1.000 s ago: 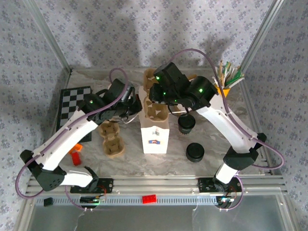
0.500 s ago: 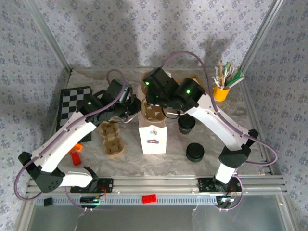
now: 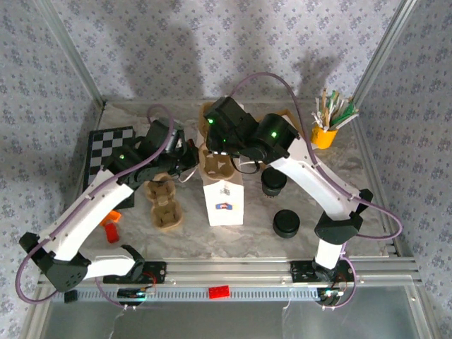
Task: Pack the takeout coffee
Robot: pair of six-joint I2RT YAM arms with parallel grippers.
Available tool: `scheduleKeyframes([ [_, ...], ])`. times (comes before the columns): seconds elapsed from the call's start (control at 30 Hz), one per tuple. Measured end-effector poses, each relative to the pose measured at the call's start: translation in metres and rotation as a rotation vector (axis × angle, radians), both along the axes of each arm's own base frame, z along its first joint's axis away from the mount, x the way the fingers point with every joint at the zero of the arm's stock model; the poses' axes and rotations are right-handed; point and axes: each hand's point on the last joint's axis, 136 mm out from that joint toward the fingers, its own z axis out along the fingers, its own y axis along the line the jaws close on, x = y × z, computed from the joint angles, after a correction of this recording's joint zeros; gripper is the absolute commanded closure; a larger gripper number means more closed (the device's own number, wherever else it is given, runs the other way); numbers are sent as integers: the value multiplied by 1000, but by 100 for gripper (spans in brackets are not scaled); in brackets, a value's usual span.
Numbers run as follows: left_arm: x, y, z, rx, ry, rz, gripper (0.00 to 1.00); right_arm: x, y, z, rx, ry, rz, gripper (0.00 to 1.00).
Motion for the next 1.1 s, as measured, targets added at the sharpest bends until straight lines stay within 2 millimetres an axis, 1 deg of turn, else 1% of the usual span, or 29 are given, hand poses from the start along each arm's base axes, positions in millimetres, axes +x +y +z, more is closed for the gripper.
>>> scheduleKeyframes([
  [0.2, 0, 1, 1, -9, -6, 2, 100, 0, 2, -1, 7, 12, 3, 78],
  [0.33, -1, 2, -1, -6, 1, 4, 100, 3, 0, -15, -15, 30, -12, 78],
  [0.57, 0, 0, 2, -19, -6, 0, 100, 6, -6, -38, -88, 49, -37, 78],
  [0.83, -1, 0, 3, -23, -5, -2, 100, 10, -16, -42, -135, 28, -72, 78],
  [1.1, -1, 0, 4, -28, -4, 2, 99, 2, -17, -50, -173, 38, -71, 78],
])
